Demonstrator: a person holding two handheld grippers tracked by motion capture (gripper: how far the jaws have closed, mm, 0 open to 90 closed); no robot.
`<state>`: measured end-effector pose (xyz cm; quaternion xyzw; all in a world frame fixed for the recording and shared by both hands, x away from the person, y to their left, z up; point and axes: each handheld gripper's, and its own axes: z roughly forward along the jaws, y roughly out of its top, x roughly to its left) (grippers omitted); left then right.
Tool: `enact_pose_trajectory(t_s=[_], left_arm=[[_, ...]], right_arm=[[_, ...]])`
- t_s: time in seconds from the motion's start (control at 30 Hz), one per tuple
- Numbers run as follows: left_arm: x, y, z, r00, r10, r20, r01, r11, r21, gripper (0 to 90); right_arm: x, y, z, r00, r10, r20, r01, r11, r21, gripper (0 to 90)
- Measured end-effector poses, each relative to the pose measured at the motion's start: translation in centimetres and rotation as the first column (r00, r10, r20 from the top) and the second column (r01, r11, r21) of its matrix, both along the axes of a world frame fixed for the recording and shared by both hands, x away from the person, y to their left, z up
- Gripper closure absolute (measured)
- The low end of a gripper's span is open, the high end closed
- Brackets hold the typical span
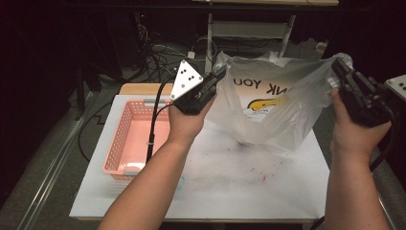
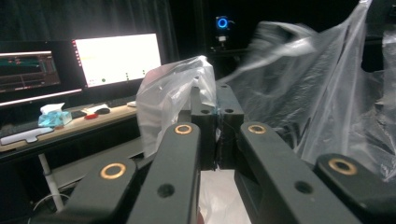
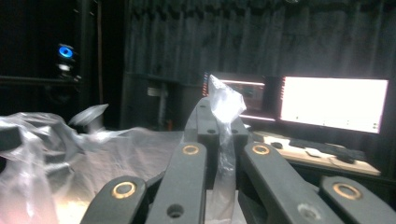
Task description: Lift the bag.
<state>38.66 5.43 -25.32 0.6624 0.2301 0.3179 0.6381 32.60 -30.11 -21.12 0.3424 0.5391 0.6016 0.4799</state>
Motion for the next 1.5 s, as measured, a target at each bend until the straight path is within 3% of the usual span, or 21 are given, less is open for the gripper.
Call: enact_pose_trajectory(t_s=[0.17, 0.37, 0.5, 0.67, 0.73, 0.9, 1.13, 1.3, 1.47, 1.5], left_arm=[[2.4, -0.4, -2.4, 0.9937, 0.046, -0.102, -0.042, 0.9984, 0.037, 87.2], [4.8, -1.0, -6.5, 0.9701, 0.081, -0.229, -0.065, 0.9950, 0.075, 86.9], [5.3, -1.0, -8.0, 0.9607, 0.089, -0.263, -0.065, 0.9932, 0.097, 86.7], [5.3, -1.1, -8.3, 0.9592, 0.075, -0.273, -0.049, 0.9937, 0.100, 80.0], [5.0, -1.0, -8.1, 0.9607, 0.063, -0.271, -0.038, 0.9947, 0.096, 72.6], [3.9, -0.4, -7.1, 0.9634, 0.041, -0.265, -0.017, 0.9953, 0.095, 57.3], [1.4, 0.8, -6.0, 0.9656, 0.002, -0.260, 0.022, 0.9959, 0.088, 36.9], [-0.8, 1.2, -6.1, 0.9688, -0.034, -0.245, 0.055, 0.9953, 0.080, 29.2], [-2.8, 1.5, -7.0, 0.9591, -0.074, -0.273, 0.096, 0.9928, 0.071, 16.4], [-3.3, 1.6, -7.3, 0.9597, -0.077, -0.270, 0.099, 0.9926, 0.070, 14.0]], right_arm=[[2.0, -1.0, -1.8, 0.9959, -0.032, -0.084, 0.032, 0.999, -0.001, 89.8], [4.3, -1.8, -6.2, 0.9766, -0.050, -0.209, 0.049, 0.999, -0.011, 89.8], [5.4, -2.4, -8.5, 0.9604, -0.056, -0.273, 0.057, 0.998, -0.004, 89.6], [5.9, -2.8, -9.9, 0.9466, -0.051, -0.318, 0.049, 0.999, -0.012, 84.2], [5.8, -2.6, -9.8, 0.9475, -0.031, -0.318, 0.028, 1.000, -0.014, 76.0], [4.7, -2.2, -8.7, 0.9602, 0.001, -0.279, 0.001, 1.000, 0.006, 53.0], [2.0, -1.8, -7.4, 0.9717, 0.040, -0.233, -0.040, 0.999, 0.005, 34.2], [-0.1, -1.0, -7.1, 0.9730, 0.087, -0.214, -0.088, 0.996, 0.003, 27.4], [-2.1, 0.4, -7.7, 0.9690, 0.125, -0.214, -0.135, 0.990, -0.034, 17.1], [-2.4, 0.7, -8.0, 0.9666, 0.132, -0.220, -0.142, 0.989, -0.031, 14.6]])
